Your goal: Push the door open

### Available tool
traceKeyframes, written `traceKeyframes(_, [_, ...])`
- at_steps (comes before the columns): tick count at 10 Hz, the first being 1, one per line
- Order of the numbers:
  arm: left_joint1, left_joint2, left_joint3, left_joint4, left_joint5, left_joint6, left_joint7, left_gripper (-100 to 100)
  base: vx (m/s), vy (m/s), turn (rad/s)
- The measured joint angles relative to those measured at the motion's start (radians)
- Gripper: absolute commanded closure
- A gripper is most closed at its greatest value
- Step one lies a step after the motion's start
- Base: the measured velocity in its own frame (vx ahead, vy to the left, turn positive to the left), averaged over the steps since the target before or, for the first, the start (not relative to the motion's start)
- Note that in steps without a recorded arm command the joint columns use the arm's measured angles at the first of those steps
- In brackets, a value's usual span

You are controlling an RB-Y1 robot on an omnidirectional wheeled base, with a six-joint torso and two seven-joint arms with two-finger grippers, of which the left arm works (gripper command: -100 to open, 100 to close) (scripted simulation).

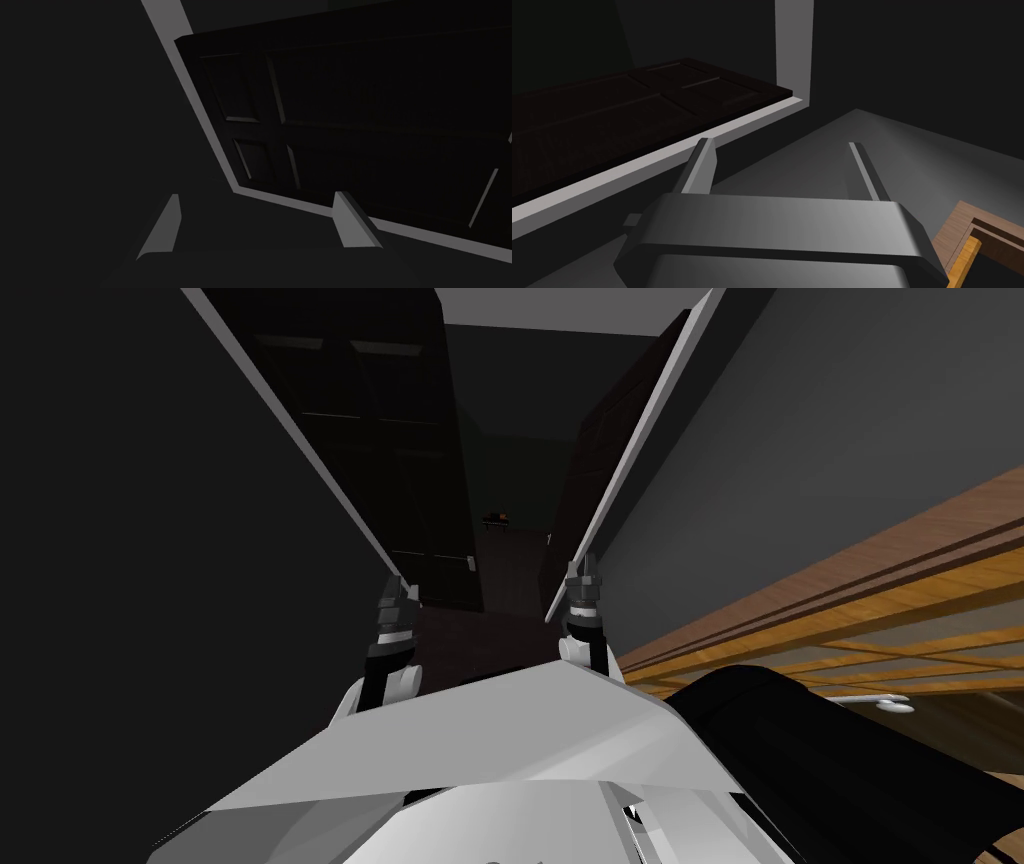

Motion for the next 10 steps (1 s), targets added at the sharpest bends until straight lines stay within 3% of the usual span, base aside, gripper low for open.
traceKeyframes(10, [-0.101,0.024,0.000,0.279,-0.028,-0.064,0.028,-100,0.090,0.015,0.002])
